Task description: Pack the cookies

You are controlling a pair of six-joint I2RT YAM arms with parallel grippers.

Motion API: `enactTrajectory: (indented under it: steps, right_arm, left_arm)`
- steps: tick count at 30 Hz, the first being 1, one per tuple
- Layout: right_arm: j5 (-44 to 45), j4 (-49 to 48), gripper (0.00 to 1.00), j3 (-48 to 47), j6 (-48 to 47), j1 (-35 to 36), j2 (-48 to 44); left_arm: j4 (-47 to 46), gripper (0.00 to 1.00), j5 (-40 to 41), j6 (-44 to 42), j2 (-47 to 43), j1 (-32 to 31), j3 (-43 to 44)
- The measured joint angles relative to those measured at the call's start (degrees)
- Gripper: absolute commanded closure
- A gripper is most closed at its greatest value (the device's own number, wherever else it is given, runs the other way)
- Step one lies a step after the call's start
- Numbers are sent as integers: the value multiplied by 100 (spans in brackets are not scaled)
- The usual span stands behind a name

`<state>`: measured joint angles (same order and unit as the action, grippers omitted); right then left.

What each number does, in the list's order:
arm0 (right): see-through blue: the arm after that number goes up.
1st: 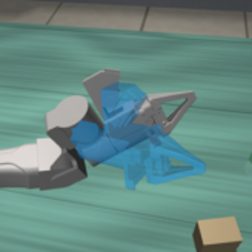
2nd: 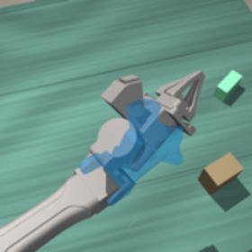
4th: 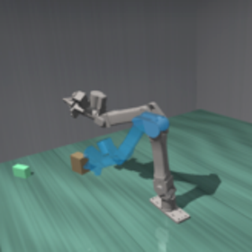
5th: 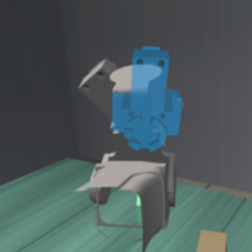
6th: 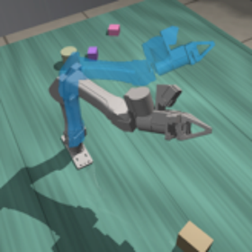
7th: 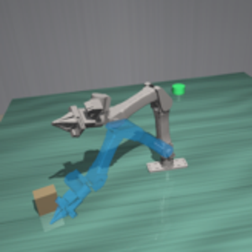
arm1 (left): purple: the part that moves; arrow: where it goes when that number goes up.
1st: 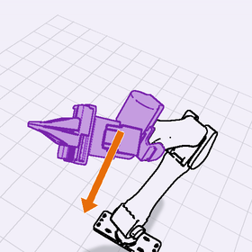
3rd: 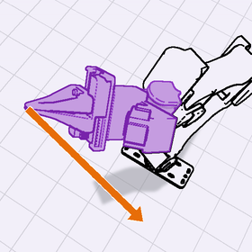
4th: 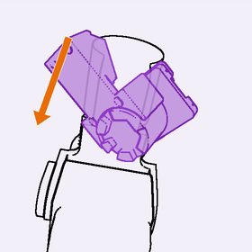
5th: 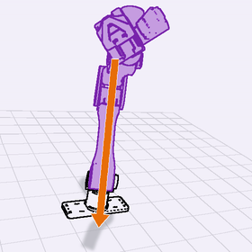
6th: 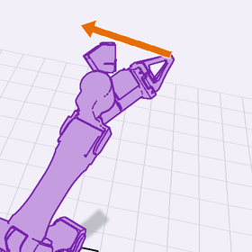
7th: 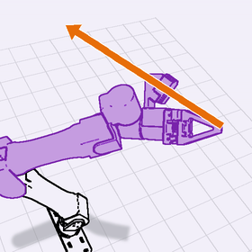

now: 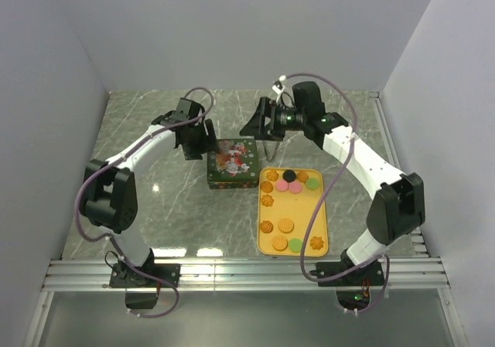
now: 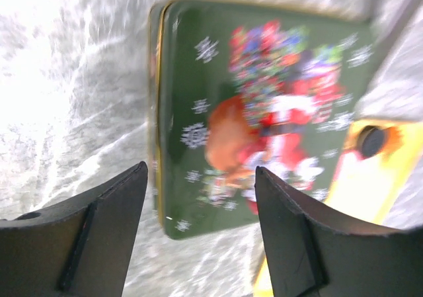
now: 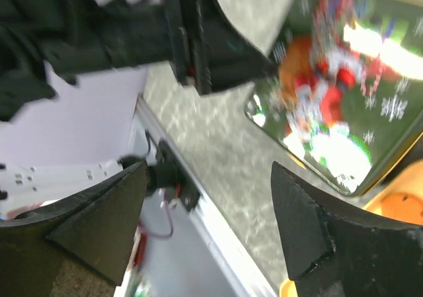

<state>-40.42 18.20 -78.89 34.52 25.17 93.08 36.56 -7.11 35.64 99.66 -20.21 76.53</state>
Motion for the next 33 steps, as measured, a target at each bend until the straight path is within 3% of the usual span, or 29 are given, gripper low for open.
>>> enactTrajectory:
  steps: [7,11,15,20,23,28,33]
  right_arm:
    - [1062,39,12,-280,339,70,-490]
    - [1897,96,7,-332,688,267,-551]
    - [2911,660,5,-1088,990,645,-343]
    - [4358,1558,4,-2623,1563,1040,208]
    - [5152,1902,2,-3077,1904,1196,442]
    - [6102,2253,2,-3248,2055,1279,623]
    - [6343,2743,0,-3838,1950,1368,953]
  left_arm:
    - [-509,21,1008,837,-782,-411,184]
    - [-793,15,1928,1213,-1117,-1060,262]
    - [-723,10,2846,1679,-1150,-1709,560]
    - [319,10,4120,2463,-525,-2105,1836]
    - [1147,11,4592,2844,74,-2275,2682]
    - [2417,13,4754,3082,990,-2387,3989]
    - [2852,6,4736,2962,1054,-2385,4210]
